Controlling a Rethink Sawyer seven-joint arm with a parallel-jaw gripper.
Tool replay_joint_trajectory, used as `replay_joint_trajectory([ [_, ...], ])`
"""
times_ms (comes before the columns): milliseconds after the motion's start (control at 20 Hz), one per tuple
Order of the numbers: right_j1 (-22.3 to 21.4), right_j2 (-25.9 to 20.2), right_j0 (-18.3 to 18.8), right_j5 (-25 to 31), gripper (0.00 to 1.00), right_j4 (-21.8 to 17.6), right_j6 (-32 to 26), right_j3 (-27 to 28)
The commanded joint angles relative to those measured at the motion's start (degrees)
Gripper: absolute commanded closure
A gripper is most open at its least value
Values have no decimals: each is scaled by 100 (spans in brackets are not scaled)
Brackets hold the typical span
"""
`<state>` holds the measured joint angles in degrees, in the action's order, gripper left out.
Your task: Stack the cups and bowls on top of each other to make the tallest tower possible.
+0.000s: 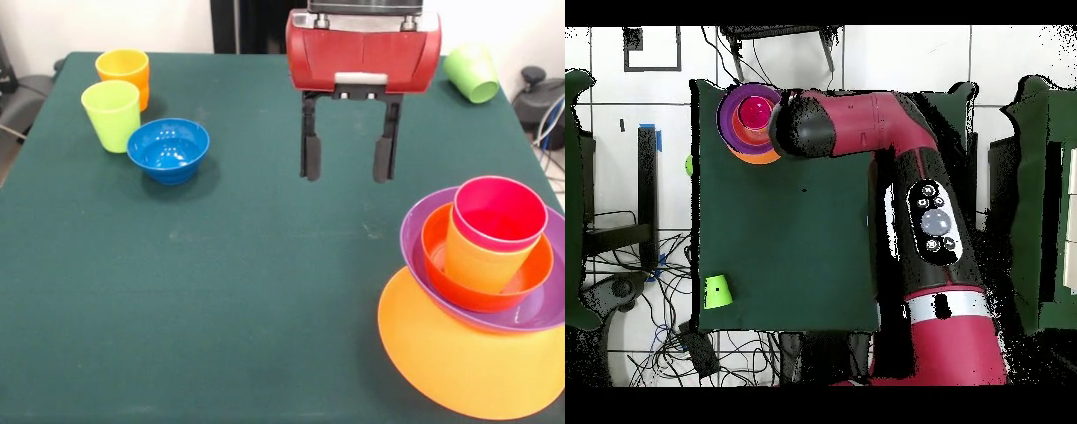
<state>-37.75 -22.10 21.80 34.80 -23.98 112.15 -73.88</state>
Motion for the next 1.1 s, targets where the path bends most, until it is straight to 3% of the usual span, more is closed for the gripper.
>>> replay_joint_trajectory([
  [50, 15, 245, -184, 587, 0, -91, 65, 25],
  [200, -139, 425, -144, 708, 0, 127, 445, -263],
  [400, -141, 351, 294, 515, 0, 291, 165, -697],
  [750, -128, 121, 963, 240, 0, 238, -529, -1120],
  [1100, 66, 110, 1221, -364, 0, -118, -390, -1422],
])
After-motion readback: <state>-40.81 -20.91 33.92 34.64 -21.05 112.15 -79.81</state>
